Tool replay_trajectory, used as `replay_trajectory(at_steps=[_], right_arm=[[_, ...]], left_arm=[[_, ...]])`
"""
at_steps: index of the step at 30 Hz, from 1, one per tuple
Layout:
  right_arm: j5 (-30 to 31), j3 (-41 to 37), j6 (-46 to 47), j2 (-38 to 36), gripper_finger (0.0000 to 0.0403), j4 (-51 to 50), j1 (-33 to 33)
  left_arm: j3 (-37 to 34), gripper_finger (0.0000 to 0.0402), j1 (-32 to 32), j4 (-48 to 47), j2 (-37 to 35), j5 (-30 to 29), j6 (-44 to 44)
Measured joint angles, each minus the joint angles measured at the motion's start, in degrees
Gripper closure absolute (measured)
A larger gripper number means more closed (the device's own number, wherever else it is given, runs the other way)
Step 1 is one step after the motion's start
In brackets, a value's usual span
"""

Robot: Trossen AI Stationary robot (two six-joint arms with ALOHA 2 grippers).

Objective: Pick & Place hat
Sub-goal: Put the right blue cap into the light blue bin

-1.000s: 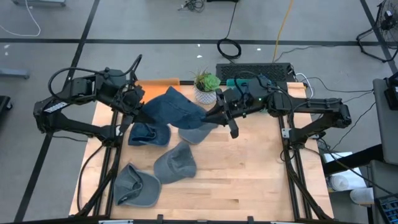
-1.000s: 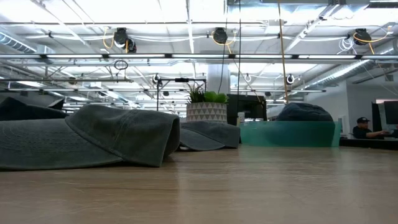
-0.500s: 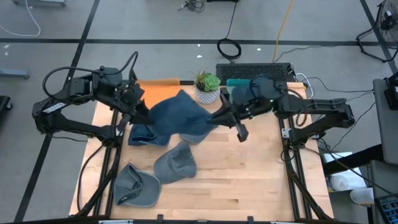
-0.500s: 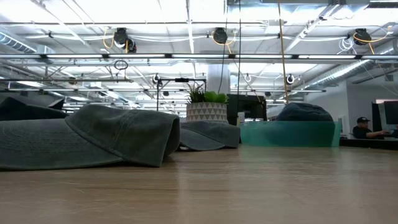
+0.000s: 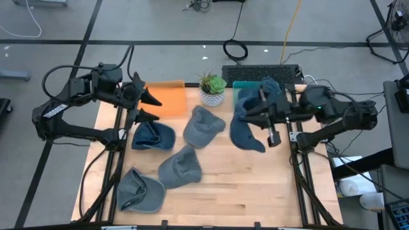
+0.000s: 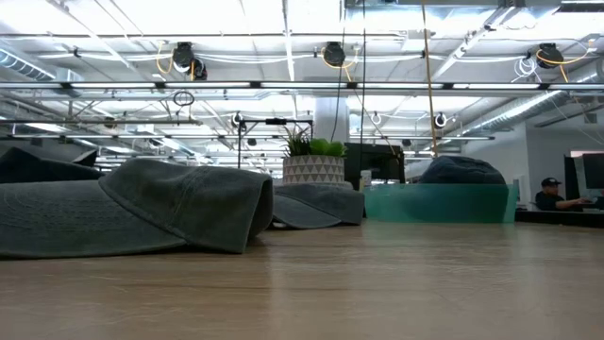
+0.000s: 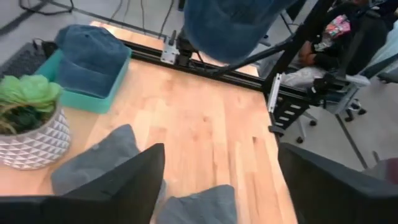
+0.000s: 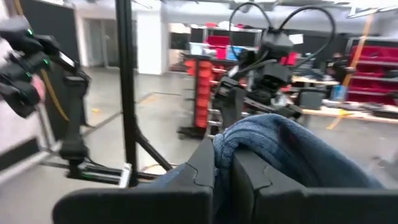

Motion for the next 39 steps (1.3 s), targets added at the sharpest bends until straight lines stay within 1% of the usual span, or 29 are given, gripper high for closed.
replay_trajectory(at_steps=[5, 10, 15, 17, 23, 28, 34, 39], right_arm=[[8.8, 0.0, -4.6, -2.8, 0.0395, -4.7, 3.7], [17.4, 0.1, -7.2, -4.0, 0.0395, -10.6, 7.8], [23.4, 0.1, -7.4, -4.0, 0.0395, -16.4, 10.6], [25.9, 0.1, -7.4, -4.0, 0.0395, -18.3, 11.8], [36.7, 0.1, -9.9, -3.1, 0.0395, -21.4, 16.1], [40.7, 0.1, -10.5, -2.1, 0.0395, -21.4, 18.7], [43.6, 0.1, -8.6, -1.1, 0.0395, -23.3, 21.8], [43.8, 0.1, -6.0, -1.1, 0.0396, -24.8, 22.7]], left_arm=[[0.0, 0.0058, 1.7, 0.4, 0.0, -2.3, 0.0], [0.0, 0.0055, 2.7, 0.4, 0.0, -3.0, -0.1], [0.0, 0.0055, 3.5, 0.4, 0.0, -5.5, -0.2], [0.0, 0.0055, 3.9, 0.4, 0.0, -5.7, -0.2], [0.0, 0.0055, 4.6, 0.6, 0.0, -5.9, -1.6], [0.0, 0.0055, 4.5, 0.6, 0.0, -6.5, -1.7], [0.0, 0.0055, 4.5, 0.7, 0.0, -8.4, -2.8], [0.0, 0.0055, 4.5, 0.7, 0.0, -8.4, -2.8]])
